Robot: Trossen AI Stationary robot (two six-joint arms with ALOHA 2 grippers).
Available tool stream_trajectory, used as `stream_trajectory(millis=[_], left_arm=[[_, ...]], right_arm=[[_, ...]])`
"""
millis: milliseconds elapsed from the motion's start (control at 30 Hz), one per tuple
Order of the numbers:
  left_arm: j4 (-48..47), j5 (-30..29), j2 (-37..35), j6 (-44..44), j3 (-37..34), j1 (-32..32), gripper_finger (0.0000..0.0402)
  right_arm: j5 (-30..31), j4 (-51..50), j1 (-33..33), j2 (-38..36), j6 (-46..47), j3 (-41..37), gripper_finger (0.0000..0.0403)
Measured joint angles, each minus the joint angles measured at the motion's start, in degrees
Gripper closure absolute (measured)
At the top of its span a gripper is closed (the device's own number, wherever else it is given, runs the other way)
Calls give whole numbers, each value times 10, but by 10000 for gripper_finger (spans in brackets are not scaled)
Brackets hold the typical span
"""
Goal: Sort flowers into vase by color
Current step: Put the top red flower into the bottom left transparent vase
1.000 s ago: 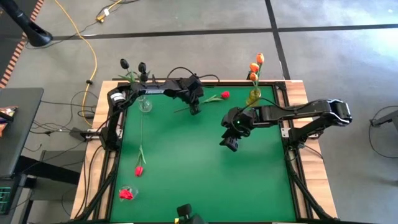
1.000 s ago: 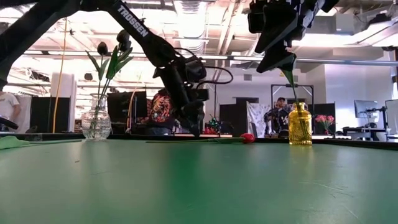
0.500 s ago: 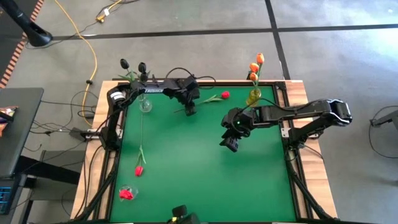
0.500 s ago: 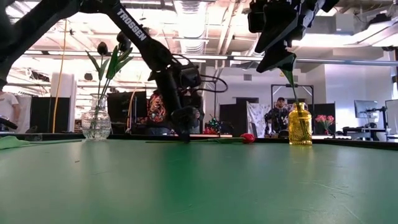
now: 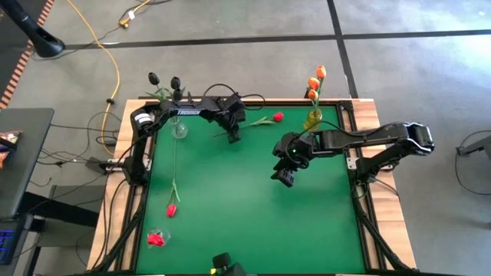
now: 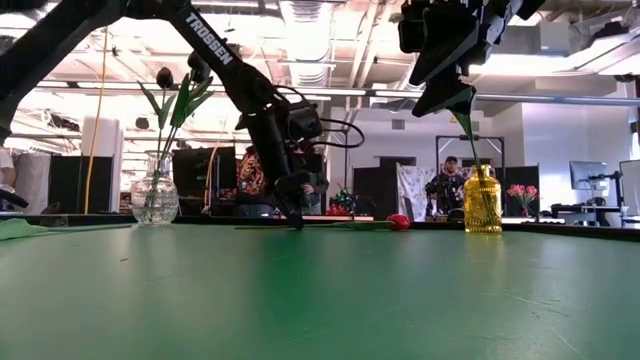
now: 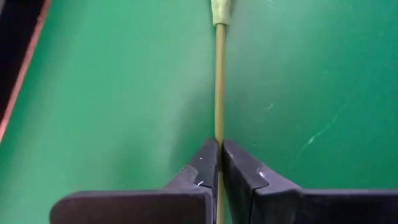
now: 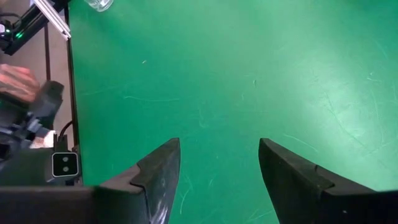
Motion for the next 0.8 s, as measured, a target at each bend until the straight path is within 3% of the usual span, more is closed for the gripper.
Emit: stream_trajectory(millis=[333, 800], left_arm=[[-12, -7, -84, -34, 16, -2, 401], [7, -27, -300, -71, 19, -5, 401]], right_arm=[[0, 5, -3, 0, 1, 0, 159], [-8, 33, -13, 0, 4, 0, 159]])
